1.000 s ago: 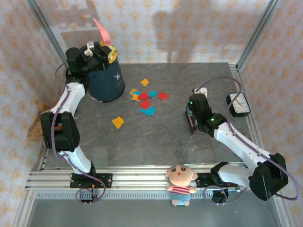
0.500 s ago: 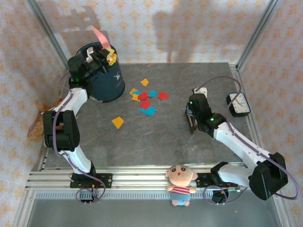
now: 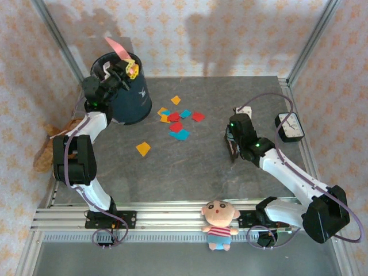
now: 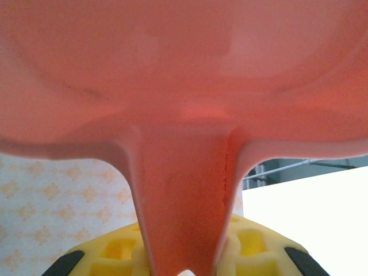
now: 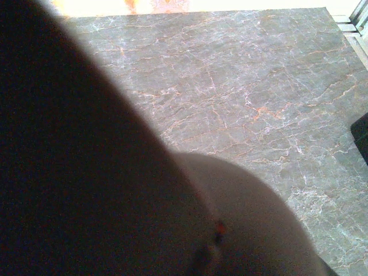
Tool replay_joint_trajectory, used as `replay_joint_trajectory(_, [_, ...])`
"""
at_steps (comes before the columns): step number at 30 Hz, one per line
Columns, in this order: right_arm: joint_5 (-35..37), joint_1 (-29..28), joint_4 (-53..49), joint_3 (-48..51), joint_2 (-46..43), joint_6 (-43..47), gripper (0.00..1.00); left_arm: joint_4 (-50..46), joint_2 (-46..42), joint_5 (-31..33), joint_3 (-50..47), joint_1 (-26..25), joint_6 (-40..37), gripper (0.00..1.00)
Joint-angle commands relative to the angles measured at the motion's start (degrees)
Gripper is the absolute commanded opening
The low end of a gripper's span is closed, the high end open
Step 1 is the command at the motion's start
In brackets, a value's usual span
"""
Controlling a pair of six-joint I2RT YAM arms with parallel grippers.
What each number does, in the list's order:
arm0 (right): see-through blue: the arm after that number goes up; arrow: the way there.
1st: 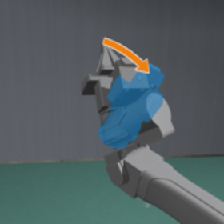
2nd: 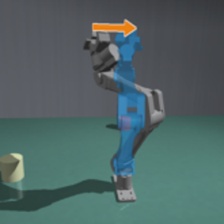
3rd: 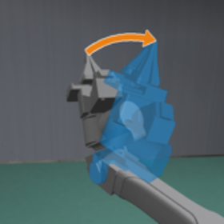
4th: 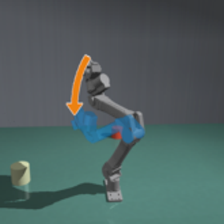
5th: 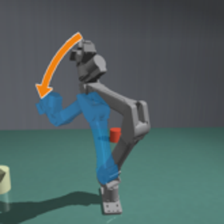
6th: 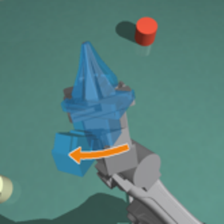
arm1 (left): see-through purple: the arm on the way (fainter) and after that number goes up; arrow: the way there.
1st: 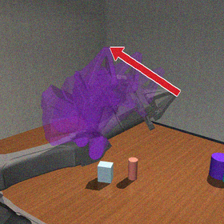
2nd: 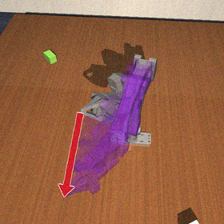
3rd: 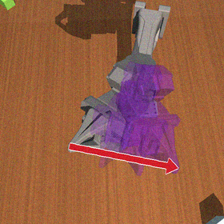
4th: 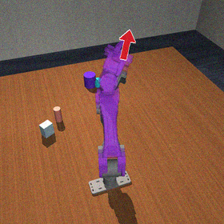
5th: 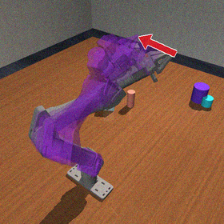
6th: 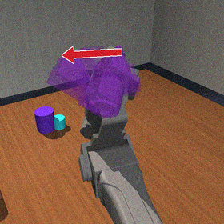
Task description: Sweep away the paper scraps from the table
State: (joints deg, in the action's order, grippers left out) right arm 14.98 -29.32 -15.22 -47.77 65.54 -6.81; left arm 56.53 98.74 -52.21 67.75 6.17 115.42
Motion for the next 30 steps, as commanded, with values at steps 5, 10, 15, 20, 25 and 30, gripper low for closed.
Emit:
replay_joint_trajectory(5, [0.2,-0.3,0.3,-0.2,-0.4,-1.1,0.00,8.6,-3.0,1.8,-0.5,0.7,4.4,0.00])
replay_joint_trajectory(10, [-0.6,-0.3,1.6,0.2,-1.2,-2.0,0.00,-0.4,-5.4,-2.3,1.4,0.7,-5.3,0.00])
replay_joint_trajectory(15, [-4.4,-0.3,3.4,0.3,-1.6,-2.7,0.00,-23.5,-11.2,-5.8,4.3,0.8,-24.6,0.00])
replay_joint_trajectory(20, [-10.0,-0.3,6.8,0.0,-1.5,-4.3,0.00,-53.2,-15.8,-6.0,10.2,0.7,-49.3,0.00])
replay_joint_trajectory(25, [-17.8,-0.3,11.0,-1.5,0.7,-8.2,0.00,-81.3,-17.9,-2.0,17.4,0.6,-73.3,0.00])
replay_joint_trajectory(30, [-24.0,-0.3,17.2,-3.6,5.6,-13.0,0.00,-100.2,-19.7,6.0,21.0,0.5,-91.2,0.00])
